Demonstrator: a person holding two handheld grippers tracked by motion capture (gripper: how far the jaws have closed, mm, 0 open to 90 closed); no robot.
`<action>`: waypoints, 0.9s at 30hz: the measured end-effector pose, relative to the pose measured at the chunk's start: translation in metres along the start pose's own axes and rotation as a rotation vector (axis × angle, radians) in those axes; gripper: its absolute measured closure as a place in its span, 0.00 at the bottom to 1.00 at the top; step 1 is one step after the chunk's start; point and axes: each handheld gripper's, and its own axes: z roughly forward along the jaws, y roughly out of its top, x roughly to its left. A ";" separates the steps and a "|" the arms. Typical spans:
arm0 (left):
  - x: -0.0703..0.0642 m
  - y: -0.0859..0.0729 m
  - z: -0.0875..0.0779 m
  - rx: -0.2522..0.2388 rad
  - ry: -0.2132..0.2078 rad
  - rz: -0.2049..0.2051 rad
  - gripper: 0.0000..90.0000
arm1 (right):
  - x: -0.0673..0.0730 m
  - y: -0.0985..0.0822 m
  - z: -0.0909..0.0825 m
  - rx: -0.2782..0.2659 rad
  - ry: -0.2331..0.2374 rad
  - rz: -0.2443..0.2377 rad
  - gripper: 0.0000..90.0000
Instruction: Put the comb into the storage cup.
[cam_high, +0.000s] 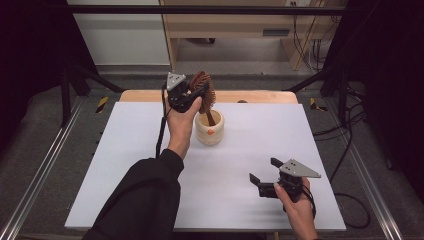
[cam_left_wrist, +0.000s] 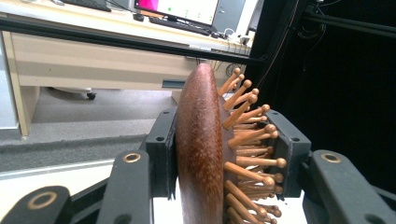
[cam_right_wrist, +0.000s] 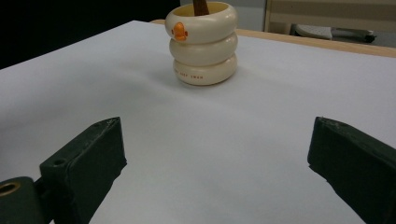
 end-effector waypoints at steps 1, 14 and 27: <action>0.000 -0.001 0.000 0.001 -0.001 -0.001 0.57 | 0.000 0.000 0.000 -0.001 -0.002 0.002 0.05; 0.000 -0.005 0.001 0.004 -0.003 -0.011 0.57 | 0.000 0.000 0.001 0.004 -0.002 0.001 0.05; -0.001 -0.011 0.004 0.015 -0.001 0.001 0.57 | 0.000 0.000 0.001 0.007 -0.001 0.000 0.05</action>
